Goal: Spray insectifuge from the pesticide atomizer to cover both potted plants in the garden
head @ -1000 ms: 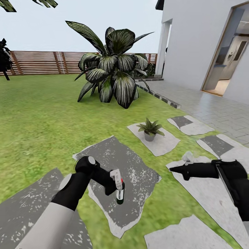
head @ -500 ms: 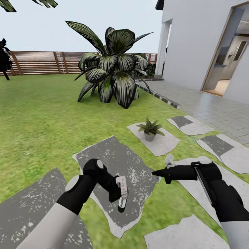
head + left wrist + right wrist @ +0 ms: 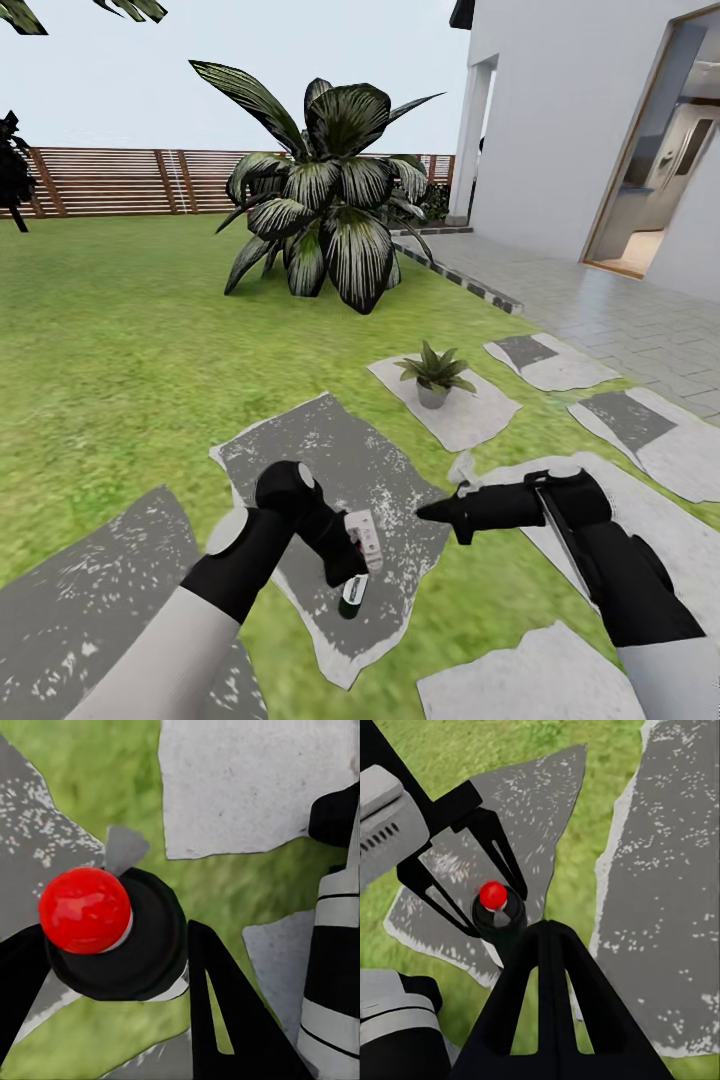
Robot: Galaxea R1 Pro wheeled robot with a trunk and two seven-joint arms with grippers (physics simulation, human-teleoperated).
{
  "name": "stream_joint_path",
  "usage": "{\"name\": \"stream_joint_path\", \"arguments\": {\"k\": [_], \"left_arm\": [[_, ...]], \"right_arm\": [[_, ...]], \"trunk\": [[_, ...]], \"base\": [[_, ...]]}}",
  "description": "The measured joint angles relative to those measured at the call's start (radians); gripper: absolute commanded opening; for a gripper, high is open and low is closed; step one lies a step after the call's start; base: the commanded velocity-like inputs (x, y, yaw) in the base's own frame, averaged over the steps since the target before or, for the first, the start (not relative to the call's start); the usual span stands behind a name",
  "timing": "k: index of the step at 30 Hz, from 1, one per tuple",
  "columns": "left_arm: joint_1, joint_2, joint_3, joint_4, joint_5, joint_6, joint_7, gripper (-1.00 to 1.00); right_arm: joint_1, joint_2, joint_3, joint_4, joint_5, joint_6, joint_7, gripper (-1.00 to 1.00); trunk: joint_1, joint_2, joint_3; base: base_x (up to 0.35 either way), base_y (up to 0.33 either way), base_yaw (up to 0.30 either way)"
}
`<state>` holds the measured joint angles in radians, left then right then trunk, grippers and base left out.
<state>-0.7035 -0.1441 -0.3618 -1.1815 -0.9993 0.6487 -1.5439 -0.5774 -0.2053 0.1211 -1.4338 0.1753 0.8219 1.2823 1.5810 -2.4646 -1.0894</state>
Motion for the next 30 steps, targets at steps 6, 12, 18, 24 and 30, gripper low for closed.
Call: {"name": "stream_joint_path", "arguments": {"k": [6,12,18,24,30], "left_arm": [[0.000,-0.014,0.000,-0.002,-0.039,0.000,0.000,-1.00],[0.000,-0.030,0.000,-0.002,-0.042,0.000,0.000,-1.00],[0.000,-0.030,0.000,-0.002,-0.042,0.001,0.000,-1.00],[0.000,-0.030,0.000,-0.003,-0.042,0.002,0.000,-1.00],[0.000,-0.030,0.000,-0.007,-0.042,0.002,0.000,-1.00]], "right_arm": [[0.000,0.000,0.012,-0.001,0.000,0.000,0.000,-1.00],[0.000,0.002,0.013,-0.001,0.000,0.000,-0.001,-1.00],[0.000,0.028,0.014,-0.002,0.000,0.000,0.000,-1.00],[0.000,0.034,0.014,-0.002,0.000,0.000,0.000,-1.00],[0.000,0.034,0.014,-0.002,0.000,0.000,0.000,-1.00]], "trunk": [[0.000,0.000,0.000],[0.000,0.000,0.000],[0.000,0.000,0.000],[0.000,0.000,0.000],[0.000,0.000,0.000]], "base": [[0.000,0.000,0.000],[0.000,0.000,0.000],[0.000,0.000,0.000],[0.000,0.000,0.000],[0.000,0.000,0.000]]}}
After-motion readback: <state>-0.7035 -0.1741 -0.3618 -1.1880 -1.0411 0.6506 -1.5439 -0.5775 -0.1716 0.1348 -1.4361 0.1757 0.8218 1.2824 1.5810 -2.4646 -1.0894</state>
